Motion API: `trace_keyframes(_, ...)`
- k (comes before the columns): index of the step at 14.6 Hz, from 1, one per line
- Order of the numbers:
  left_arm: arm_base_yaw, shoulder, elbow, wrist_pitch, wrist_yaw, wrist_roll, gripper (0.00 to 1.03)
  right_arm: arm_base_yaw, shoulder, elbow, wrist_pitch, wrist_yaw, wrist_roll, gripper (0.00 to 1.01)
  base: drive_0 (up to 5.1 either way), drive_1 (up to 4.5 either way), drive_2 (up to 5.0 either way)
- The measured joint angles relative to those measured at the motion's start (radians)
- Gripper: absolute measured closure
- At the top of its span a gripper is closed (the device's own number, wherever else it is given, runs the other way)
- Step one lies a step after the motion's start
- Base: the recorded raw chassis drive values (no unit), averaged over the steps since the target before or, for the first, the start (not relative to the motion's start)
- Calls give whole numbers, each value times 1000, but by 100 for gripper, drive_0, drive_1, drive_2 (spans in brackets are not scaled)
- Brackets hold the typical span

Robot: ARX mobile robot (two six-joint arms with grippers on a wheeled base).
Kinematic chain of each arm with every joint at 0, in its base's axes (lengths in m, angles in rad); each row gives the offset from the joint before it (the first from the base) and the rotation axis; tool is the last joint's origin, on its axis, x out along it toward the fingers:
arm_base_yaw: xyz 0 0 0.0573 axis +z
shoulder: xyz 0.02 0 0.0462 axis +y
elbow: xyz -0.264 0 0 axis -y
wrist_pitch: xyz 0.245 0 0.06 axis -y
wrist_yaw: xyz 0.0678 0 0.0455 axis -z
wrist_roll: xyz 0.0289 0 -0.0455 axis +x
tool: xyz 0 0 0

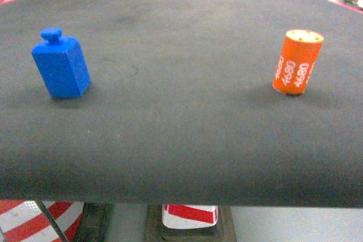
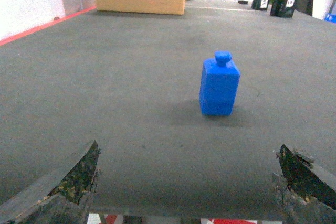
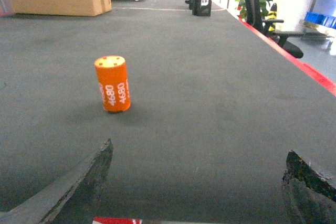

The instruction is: Sort blue parts and orange caps into right shelf containers

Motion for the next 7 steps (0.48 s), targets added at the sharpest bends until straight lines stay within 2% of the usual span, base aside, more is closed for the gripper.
trace_keyframes(7,0,0,0,6,2,0,5,0,0,0,1,0,-2,3,0,0,0)
